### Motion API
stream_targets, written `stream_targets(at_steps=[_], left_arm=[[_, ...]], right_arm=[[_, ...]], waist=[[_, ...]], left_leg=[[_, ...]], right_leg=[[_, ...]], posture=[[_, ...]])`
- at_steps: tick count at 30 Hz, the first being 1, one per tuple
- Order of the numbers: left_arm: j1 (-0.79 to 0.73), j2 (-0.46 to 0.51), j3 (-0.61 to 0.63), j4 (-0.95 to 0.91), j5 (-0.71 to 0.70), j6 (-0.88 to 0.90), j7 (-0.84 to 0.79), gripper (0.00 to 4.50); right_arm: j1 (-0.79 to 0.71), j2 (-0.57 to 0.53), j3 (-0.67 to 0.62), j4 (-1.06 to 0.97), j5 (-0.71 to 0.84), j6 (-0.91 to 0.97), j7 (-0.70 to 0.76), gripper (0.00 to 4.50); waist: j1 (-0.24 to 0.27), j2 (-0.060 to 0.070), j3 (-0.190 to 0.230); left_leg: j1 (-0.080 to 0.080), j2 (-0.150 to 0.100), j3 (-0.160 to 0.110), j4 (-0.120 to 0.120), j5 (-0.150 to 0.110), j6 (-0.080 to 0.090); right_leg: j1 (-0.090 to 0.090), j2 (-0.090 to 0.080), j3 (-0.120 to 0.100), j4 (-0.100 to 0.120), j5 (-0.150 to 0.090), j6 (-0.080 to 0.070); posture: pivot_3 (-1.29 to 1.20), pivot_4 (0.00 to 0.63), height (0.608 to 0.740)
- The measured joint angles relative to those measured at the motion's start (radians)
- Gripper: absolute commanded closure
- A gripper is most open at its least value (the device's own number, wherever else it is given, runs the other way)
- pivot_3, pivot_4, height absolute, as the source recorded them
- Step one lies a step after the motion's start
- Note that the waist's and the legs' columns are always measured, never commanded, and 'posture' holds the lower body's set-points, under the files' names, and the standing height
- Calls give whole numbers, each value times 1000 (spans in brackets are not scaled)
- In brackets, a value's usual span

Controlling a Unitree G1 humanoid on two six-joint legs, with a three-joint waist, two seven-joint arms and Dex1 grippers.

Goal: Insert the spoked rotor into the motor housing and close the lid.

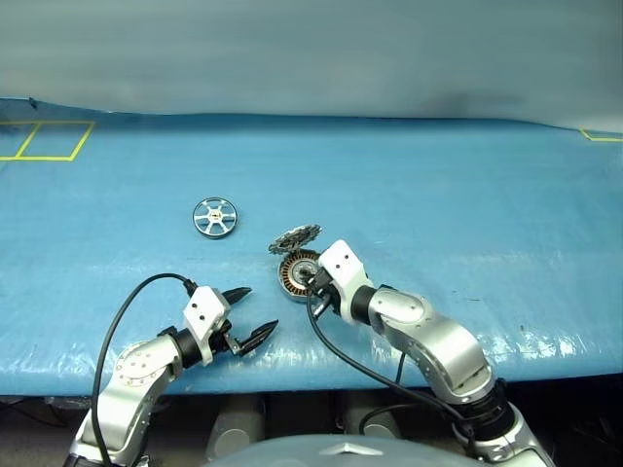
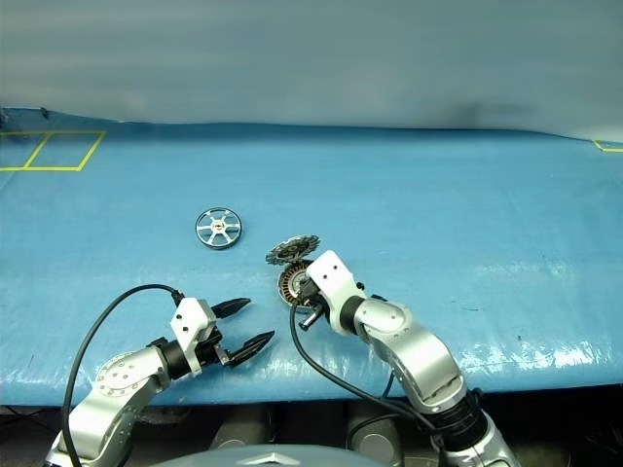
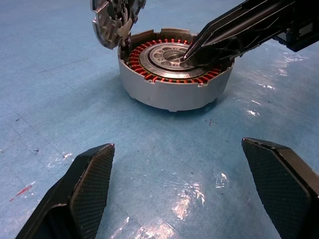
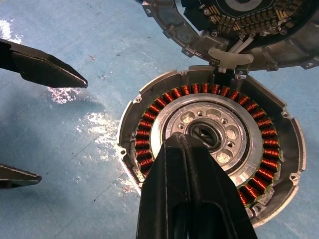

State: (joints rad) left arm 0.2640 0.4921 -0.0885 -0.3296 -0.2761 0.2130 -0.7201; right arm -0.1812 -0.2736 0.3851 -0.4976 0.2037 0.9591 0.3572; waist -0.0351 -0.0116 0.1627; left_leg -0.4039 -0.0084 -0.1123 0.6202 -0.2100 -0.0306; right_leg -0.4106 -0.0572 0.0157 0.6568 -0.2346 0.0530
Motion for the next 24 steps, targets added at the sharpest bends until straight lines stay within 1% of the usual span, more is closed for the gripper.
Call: stream_targets(at_steps=[4, 12, 20, 23, 24], left_arm=[[1, 0, 0, 0, 0, 0, 0, 0], [1, 0, 0, 0, 0, 0, -1, 0], [-1, 0, -1, 0, 0, 0, -2, 0], [-1, 0, -1, 0, 0, 0, -2, 0], [-1, 0, -1, 0, 0, 0, -2, 0]], right_arm=[[1, 17, -1, 13, 0, -13, -15, 4453], [3, 13, -5, 13, 1, -17, -21, 4453], [8, 29, -40, 23, -7, -26, -64, 4453], [8, 24, -43, 21, -1, -37, -50, 4453], [7, 5, -40, 14, 5, -42, -28, 4453]], waist=[[0, 0, 0], [1, 0, 0], [1, 0, 0], [0, 0, 0], [0, 1, 0]], left_leg=[[0, 0, 0, 0, 0, 0], [0, 0, 0, 0, 0, 0], [0, 0, 0, 0, 0, 0], [0, 0, 0, 0, 0, 0], [0, 0, 0, 0, 0, 0]], right_leg=[[0, 0, 0, 0, 0, 0], [0, 0, 0, 0, 0, 0], [0, 0, 0, 0, 0, 0], [0, 0, 0, 0, 0, 0], [0, 0, 0, 0, 0, 0]], posture=[[0, 150, 740], [0, 150, 740], [0, 150, 740], [0, 150, 740], [0, 150, 740]])
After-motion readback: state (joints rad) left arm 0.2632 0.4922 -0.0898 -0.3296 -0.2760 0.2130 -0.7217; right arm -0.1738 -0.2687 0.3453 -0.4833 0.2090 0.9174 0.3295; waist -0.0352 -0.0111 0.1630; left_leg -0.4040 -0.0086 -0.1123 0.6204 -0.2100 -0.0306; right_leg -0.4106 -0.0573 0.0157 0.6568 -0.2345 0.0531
